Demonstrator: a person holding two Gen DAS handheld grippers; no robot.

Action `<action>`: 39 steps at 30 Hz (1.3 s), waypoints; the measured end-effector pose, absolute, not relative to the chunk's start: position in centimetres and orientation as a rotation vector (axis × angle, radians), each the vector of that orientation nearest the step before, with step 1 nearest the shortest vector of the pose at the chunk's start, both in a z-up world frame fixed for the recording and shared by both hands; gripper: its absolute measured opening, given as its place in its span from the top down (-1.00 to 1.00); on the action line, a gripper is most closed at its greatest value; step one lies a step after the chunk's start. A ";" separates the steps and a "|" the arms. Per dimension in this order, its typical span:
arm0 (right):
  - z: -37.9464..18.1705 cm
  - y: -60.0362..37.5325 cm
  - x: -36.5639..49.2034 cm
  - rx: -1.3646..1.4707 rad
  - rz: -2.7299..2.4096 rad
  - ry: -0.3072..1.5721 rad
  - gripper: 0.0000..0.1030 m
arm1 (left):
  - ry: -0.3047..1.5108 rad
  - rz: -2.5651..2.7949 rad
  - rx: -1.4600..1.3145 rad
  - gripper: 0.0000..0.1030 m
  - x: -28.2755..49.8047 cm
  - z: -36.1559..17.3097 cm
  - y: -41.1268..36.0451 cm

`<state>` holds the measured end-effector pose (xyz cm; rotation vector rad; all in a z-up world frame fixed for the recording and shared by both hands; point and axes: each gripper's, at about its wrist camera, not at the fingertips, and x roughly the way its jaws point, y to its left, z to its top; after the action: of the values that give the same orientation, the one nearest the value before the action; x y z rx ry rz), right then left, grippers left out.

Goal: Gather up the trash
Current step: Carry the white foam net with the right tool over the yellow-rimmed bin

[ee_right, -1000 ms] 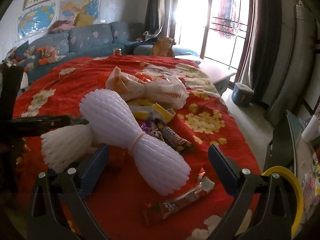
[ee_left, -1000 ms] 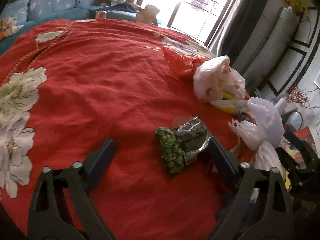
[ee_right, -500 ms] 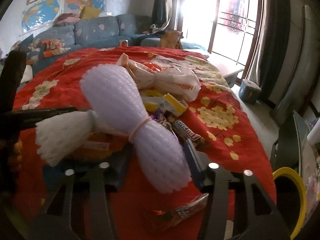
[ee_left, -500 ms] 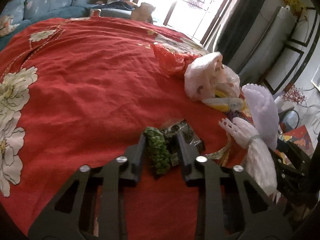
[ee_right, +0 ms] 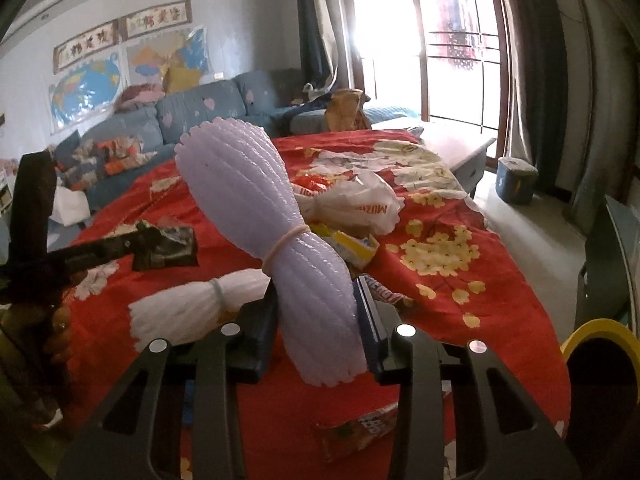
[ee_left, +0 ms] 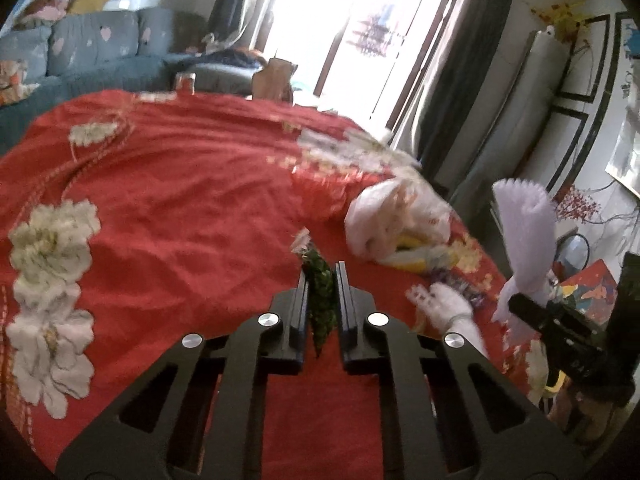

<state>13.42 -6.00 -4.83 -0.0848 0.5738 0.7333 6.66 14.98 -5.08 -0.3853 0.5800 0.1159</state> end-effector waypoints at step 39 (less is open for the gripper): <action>-1.6 -17.9 13.9 0.170 0.490 0.539 0.33 | 0.549 -0.244 -0.199 0.92 8.6 -0.5 0.1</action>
<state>13.88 -17.88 -1.58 0.1698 0.5388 0.4902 8.60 0.08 -0.52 -0.1992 0.5488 -0.2441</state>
